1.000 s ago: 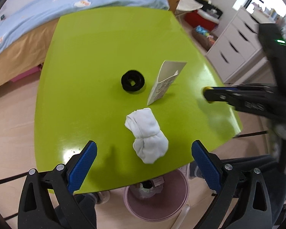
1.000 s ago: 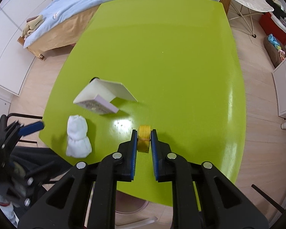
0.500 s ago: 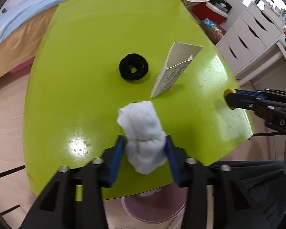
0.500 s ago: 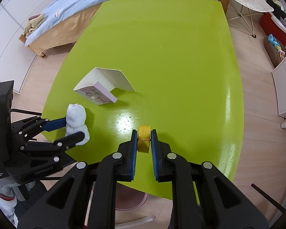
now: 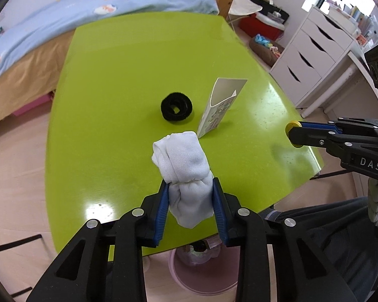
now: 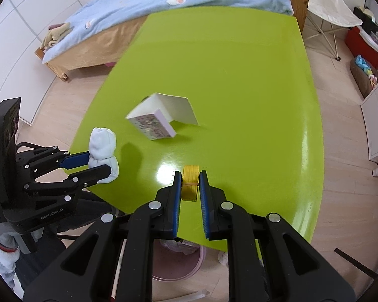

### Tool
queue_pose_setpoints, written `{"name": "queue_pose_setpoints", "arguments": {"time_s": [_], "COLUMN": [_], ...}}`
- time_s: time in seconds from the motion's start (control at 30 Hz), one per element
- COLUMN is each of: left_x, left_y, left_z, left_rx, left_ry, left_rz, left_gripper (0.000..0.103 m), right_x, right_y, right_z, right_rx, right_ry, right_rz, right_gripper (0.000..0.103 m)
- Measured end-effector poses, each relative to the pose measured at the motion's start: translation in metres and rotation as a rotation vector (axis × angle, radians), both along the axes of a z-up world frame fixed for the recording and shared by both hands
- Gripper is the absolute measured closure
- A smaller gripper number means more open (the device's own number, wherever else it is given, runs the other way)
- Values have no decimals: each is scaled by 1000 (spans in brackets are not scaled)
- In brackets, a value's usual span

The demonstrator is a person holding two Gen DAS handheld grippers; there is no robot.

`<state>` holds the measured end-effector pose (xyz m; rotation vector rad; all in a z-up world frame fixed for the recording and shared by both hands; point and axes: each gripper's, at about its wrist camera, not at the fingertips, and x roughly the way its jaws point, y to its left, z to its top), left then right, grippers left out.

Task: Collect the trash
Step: 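Carry the socks with the left gripper while the right gripper carries the yellow block to the wastebasket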

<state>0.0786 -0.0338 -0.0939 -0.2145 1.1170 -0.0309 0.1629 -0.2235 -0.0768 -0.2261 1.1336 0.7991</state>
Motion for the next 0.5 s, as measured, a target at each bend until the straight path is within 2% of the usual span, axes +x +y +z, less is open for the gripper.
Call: {"name": "queue_pose_setpoints", "arguments": {"time_s": [0.2, 0.5], "left_x": [-24, -77], "left_y": [-4, -18], "left_z": [25, 61], "left_rx": [47, 65], "left_ry": [-70, -182], "left_rz": [-43, -100], "left_gripper": [71, 71], "right_x": [-30, -83], "right_y": [-10, -27], "right_z": [21, 48], "right_rx": [34, 89], "right_ry": [-63, -143], "right_rz": [18, 63], "right_gripper": [89, 89]}}
